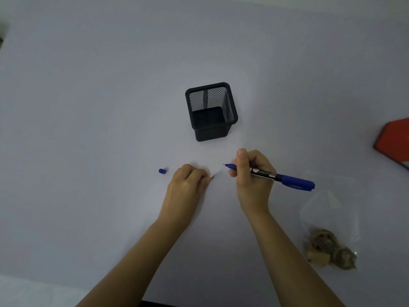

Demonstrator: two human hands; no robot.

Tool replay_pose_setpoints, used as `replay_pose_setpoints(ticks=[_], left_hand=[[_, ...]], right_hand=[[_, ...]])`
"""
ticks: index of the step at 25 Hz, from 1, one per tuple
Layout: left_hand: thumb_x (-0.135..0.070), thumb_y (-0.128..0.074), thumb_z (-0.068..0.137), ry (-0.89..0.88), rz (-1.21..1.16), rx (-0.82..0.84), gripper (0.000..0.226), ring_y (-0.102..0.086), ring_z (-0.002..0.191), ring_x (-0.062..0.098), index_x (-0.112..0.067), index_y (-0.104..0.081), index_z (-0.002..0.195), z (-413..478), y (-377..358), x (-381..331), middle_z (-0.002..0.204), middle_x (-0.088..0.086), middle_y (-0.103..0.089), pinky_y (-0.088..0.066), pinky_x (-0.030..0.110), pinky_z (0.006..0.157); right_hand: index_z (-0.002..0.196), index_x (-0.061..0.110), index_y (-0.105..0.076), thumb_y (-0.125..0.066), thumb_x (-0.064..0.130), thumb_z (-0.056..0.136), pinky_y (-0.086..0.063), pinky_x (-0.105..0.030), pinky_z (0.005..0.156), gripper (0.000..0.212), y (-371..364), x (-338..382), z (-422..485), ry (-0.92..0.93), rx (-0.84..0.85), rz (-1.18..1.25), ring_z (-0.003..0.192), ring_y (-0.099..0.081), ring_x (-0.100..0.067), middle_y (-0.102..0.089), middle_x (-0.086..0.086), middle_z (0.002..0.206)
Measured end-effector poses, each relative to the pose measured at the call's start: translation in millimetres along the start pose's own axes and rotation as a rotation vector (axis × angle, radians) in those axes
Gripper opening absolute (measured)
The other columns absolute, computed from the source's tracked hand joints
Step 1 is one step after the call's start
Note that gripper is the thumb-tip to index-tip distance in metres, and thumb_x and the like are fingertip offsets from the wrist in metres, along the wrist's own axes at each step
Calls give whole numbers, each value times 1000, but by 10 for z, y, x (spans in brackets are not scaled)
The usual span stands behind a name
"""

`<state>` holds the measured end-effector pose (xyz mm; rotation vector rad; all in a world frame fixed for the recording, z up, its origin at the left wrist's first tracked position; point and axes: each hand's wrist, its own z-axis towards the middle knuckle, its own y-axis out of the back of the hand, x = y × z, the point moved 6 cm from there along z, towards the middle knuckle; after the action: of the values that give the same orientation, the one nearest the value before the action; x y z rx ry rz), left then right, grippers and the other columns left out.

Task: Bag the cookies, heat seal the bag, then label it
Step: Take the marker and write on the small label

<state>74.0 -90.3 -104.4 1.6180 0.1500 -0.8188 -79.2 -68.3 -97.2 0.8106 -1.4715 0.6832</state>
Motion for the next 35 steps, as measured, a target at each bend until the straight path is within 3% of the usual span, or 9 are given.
replay_pose_setpoints(ticks=[4,8,10,12,17,23,28,32,35], left_hand=[[-29,-42,88,-54,-1,40,38,-62,63,27,-3,-68,84,66,15,-74,78,13,-63,-56,33,57],[-24,-44,88,-154,65,18,33,-61,60,24,-2,-68,82,112,-35,-101,74,11,-62,-54,32,52],[-21,-46,89,-133,63,-58,31,-61,63,25,-1,-69,86,99,-5,-52,77,12,-62,-53,30,58],[-20,-48,89,-118,72,-148,28,-62,68,24,0,-69,89,7,23,-11,80,13,-65,-48,23,68],[-21,-57,90,50,-36,-243,23,-61,84,21,-4,-70,99,-313,-16,47,90,9,-67,-50,29,76],[-43,-56,86,242,-37,-243,24,-51,80,12,-20,-64,89,-445,-255,-211,84,-4,-65,-37,32,70],[-38,-53,87,316,-18,-257,18,-52,81,14,-23,-64,87,-396,-304,-172,84,-6,-65,-33,33,69],[-32,-50,88,289,0,-223,22,-56,81,19,-22,-70,89,-293,-235,-65,86,-4,-65,-37,37,67],[-30,-50,87,168,34,-178,22,-54,80,18,-23,-71,88,-81,-143,26,84,-3,-64,-36,38,65]], right_hand=[[63,24,-53,-53,45,80,-52,-17,55,26,76,39,24,-8,-4,-3,53,-63,-4,-61,15,55],[62,18,-55,-54,47,80,-54,-23,55,34,13,-75,-7,-25,74,-84,54,-63,-13,-62,7,56],[60,13,-54,-55,44,82,-53,-27,52,37,-27,-130,12,9,117,-149,51,-60,-17,-59,1,53],[58,18,-51,-54,41,84,-48,-21,48,35,-61,-161,48,44,161,-204,48,-56,-15,-56,4,51],[56,29,-42,-57,28,86,-39,-9,46,34,-127,-188,31,60,219,-213,43,-50,-4,-54,13,51],[55,25,-41,-58,7,89,-36,-7,46,41,-109,-260,70,20,245,-195,44,-46,-2,-50,16,47],[54,27,-41,-59,4,88,-33,-5,47,44,-137,-256,81,5,286,-218,44,-44,1,-47,19,46],[55,13,-48,-60,12,87,-33,-7,49,35,-142,-251,79,-7,291,-207,46,-44,-2,-50,9,51],[58,2,-51,-59,17,86,-35,-8,49,33,-145,-253,76,-2,290,-197,47,-44,-3,-51,-1,56]])
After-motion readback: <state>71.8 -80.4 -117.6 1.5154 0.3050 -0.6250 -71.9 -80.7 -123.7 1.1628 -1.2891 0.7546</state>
